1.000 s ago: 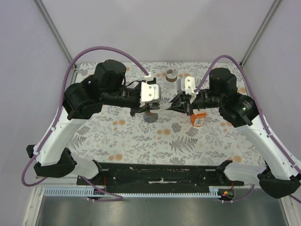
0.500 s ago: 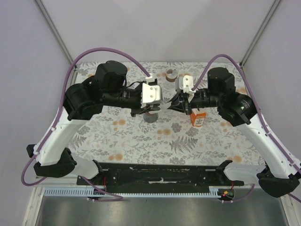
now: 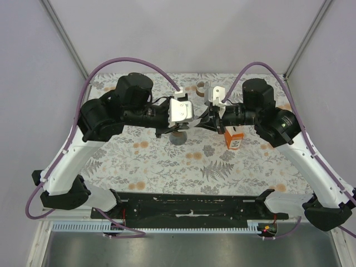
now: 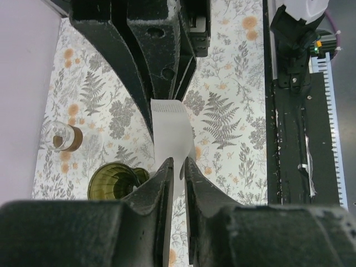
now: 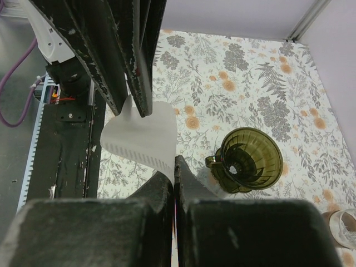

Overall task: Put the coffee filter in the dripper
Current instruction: Place the coffee filter in the coffee dripper.

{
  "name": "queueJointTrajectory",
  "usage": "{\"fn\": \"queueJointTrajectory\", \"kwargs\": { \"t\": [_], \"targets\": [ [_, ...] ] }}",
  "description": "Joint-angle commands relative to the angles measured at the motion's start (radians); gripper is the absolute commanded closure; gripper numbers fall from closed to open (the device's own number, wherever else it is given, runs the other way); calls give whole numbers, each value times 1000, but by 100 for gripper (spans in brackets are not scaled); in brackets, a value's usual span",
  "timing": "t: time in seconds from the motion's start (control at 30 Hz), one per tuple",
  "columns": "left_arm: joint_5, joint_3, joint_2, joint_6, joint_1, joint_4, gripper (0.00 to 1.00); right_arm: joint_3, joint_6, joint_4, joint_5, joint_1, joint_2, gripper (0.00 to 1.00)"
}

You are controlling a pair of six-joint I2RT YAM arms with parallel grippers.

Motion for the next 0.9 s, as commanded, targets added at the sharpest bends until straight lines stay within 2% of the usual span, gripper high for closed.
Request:
{"fn": "queueJointTrajectory", "kwargs": {
  "t": [0.0,0.2,0.33,0.57,0.7,0.8,0.87],
  "targets": [
    [-50,-16,-13,29,-4,21,81,47,22,4,16,-2,0,100],
    [-143,-20,-15,20,-6,70,80,51,30,4,26,-2,3,100],
    [-151,-19,-12,11,-6,81,80,53,33,4,24,-1,8,100],
    [-134,-16,-9,9,-6,81,86,53,37,4,23,-4,11,100],
    [-130,-14,-7,9,-6,82,98,53,39,4,23,-2,11,100],
    [-122,-10,-6,-6,-6,82,98,51,36,6,27,-7,11,100],
    [-128,-11,-7,-33,-6,91,98,51,39,12,39,-10,12,95]
  ]
}}
